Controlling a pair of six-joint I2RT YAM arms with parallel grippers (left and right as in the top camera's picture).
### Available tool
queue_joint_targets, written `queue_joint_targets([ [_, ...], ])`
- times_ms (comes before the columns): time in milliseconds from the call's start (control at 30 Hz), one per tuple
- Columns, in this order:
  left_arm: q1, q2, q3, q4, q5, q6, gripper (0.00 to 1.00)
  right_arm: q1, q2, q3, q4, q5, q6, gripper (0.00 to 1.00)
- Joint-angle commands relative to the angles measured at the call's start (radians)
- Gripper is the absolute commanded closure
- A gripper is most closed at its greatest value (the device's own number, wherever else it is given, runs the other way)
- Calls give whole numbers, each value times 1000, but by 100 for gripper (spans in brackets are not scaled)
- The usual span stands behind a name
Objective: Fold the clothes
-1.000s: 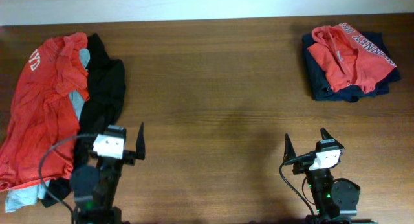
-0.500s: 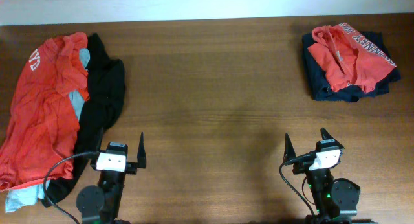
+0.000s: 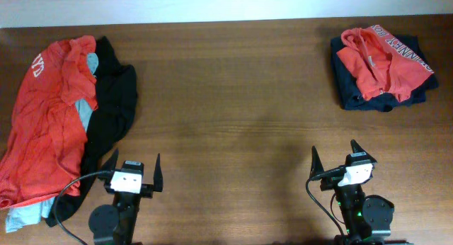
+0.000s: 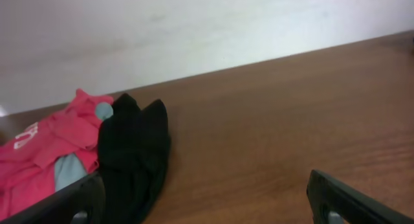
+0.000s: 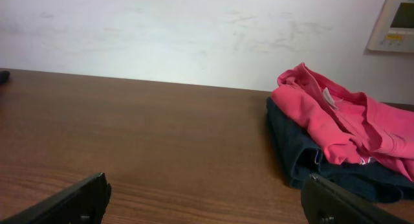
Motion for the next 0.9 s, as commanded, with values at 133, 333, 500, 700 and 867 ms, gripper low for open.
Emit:
queue_joint_targets([
  [133, -15, -29, -7, -3, -6, -13, 1, -7, -10, -6, -5, 6, 13, 2],
  [333, -87, -58, -7, -2, -5, -13, 1, -7, -10, -6, -4, 6, 13, 1],
  [500, -129, -58, -7, -2, -2, -13, 1, -7, -10, -6, -4, 6, 13, 1],
  [700, -127, -58, -7, -5, -10, -13, 1, -7, -10, -6, -4, 6, 13, 2],
  [867, -127, -57, -7, -2, -10, -13, 1, -7, -10, -6, -5, 6, 13, 2],
])
